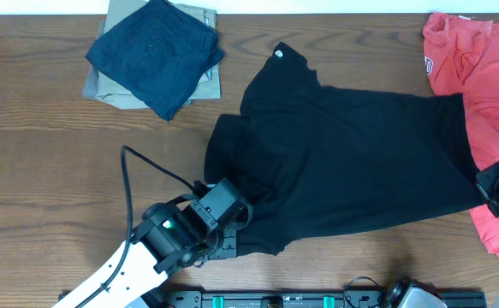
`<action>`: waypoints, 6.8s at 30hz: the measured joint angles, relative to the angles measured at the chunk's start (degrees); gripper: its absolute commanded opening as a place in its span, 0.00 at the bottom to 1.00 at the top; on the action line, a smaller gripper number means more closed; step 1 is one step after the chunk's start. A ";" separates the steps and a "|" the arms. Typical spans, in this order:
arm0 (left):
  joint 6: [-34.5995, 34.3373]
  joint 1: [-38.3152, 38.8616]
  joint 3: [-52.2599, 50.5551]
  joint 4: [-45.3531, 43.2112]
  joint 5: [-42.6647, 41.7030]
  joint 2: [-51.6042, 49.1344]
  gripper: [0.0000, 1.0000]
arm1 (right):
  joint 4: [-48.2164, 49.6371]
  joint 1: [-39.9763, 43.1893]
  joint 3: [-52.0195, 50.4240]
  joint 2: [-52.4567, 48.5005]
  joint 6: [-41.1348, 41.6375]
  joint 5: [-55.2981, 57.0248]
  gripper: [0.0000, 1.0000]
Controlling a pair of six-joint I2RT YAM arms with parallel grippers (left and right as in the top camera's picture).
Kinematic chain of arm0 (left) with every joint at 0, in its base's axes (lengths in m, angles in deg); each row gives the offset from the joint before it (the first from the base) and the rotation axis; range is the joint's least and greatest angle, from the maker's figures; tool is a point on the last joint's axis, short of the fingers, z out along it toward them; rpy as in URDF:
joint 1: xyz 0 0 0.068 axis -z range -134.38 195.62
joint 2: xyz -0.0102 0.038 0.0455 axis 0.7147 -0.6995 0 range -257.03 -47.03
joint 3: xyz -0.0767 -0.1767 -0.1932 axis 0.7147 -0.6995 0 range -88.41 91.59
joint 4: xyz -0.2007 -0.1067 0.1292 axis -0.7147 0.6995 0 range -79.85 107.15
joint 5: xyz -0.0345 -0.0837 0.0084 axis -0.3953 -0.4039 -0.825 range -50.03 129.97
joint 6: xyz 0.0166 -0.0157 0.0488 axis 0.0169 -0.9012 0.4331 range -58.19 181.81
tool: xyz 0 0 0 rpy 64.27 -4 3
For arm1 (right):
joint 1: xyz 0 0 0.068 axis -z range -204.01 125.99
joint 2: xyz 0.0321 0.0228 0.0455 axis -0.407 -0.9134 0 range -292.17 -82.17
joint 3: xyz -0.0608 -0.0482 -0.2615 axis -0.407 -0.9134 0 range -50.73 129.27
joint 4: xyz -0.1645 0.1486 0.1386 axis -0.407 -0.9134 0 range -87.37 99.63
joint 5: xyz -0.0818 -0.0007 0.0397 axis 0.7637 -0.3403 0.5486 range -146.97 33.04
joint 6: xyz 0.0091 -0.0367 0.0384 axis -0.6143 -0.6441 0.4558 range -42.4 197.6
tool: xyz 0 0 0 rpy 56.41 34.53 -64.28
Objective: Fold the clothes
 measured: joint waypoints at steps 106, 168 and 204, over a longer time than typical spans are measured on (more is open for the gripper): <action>-3.82 0.39 -0.04 -57.02 44.59 -27.43 0.07 | 36.24 0.00 -32.11 -0.39 19.41 12.41 0.04; 21.11 -28.22 0.02 -40.22 0.46 -37.92 0.06 | 30.73 -13.29 -31.69 -5.27 -16.48 -21.07 0.21; 9.46 -25.29 0.48 -24.22 1.73 -13.42 0.92 | 30.51 -13.11 -31.63 -5.27 -4.39 -6.10 0.99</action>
